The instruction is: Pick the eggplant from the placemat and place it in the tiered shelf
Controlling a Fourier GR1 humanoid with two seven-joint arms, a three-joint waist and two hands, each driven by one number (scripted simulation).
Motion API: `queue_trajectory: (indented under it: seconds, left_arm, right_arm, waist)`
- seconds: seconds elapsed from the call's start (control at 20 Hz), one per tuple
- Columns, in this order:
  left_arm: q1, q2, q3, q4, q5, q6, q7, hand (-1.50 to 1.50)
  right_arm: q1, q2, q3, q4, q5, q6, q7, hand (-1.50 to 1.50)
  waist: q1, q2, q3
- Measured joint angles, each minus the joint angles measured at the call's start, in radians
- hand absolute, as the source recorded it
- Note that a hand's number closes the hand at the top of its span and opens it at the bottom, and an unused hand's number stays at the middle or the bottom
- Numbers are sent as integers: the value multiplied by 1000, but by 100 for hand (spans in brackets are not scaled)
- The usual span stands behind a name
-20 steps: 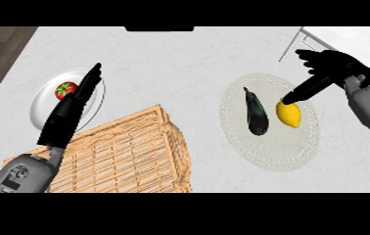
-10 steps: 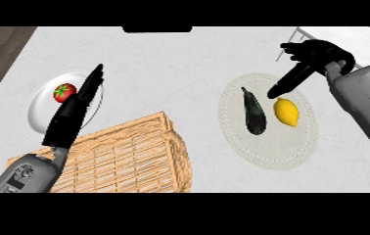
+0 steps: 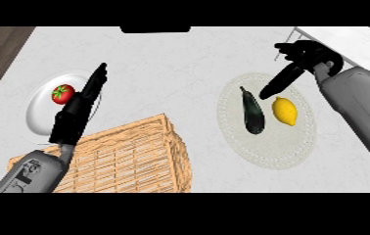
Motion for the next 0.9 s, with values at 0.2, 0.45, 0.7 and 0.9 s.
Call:
queue_trajectory:
  seconds: [0.2,0.45,0.7,0.9]
  left_arm:
    - [-7,-14,-8,8,1,1,-10,0]
    - [-8,-28,-1,12,11,0,-7,0]
    - [-12,-46,1,11,9,-1,1,0]
    - [-15,-61,3,27,1,-1,-18,0]
  right_arm:
    - [-6,26,-5,19,18,-4,7,-150]
    - [20,57,-5,-1,41,-18,22,-150]
    - [26,73,-10,18,67,-15,26,-150]
    - [19,97,-13,44,90,-14,25,-150]
  waist:
    - [3,1,0]
    - [-1,0,-4]
    - [2,3,-8]
    - [3,2,-6]
